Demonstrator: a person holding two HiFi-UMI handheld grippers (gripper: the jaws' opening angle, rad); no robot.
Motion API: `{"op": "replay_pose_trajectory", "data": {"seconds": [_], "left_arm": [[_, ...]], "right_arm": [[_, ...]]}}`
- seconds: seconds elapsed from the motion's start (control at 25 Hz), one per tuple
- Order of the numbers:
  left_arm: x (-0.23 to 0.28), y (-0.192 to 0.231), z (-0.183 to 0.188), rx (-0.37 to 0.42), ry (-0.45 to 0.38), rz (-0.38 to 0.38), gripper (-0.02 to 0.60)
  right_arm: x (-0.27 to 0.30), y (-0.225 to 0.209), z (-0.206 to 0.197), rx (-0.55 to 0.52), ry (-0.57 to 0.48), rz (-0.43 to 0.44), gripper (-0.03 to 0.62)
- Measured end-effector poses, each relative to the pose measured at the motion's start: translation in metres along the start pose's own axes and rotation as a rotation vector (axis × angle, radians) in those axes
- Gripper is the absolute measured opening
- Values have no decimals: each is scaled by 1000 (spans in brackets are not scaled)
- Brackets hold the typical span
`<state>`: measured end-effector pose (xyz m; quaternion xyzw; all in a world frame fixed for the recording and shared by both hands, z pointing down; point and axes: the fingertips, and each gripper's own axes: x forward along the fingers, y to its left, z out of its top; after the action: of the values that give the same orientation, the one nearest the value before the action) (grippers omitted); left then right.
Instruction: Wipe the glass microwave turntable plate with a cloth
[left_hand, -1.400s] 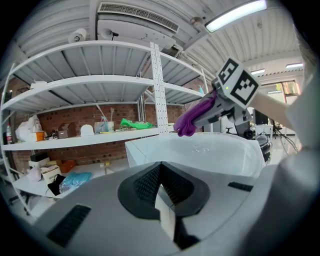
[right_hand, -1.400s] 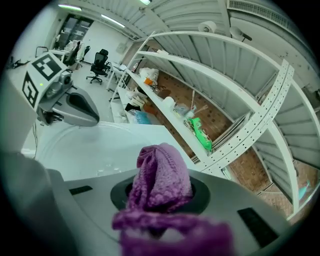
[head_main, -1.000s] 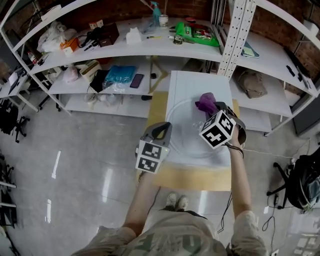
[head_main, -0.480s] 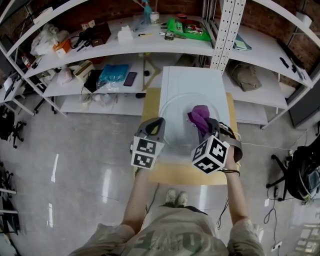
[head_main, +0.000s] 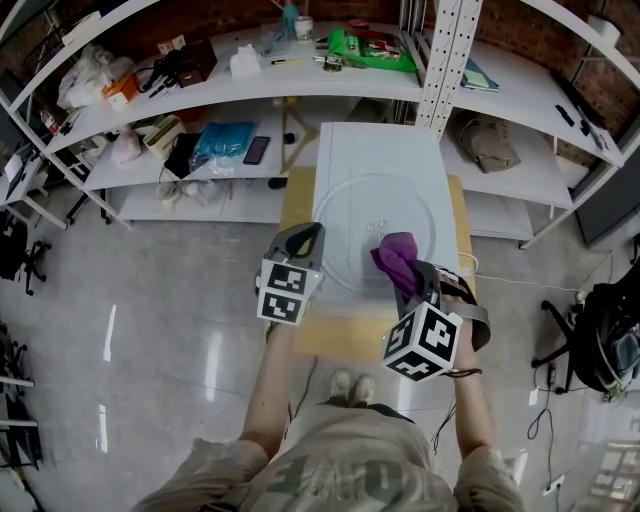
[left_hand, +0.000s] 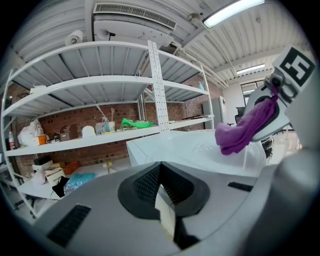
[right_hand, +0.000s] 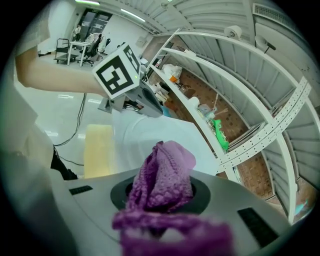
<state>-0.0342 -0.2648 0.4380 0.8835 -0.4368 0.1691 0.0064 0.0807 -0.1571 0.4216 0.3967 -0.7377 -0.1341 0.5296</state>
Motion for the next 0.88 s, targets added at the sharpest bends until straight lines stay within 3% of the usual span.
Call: {"op": "replay_pose_trajectory", "data": {"seconds": [0.52,0.68,0.88], "left_arm": [[-3,-2,-7,3,8,27,2],[-1,-1,-6,1,7,28,2],[-2,-4,-6,-2,7,24,2]], "right_arm": [[-22,23,-3,-3,-24,22,49],[-17,-10,2,40,-56,-39,49],[-2,-82,8,71,-55,-193,49]]}}
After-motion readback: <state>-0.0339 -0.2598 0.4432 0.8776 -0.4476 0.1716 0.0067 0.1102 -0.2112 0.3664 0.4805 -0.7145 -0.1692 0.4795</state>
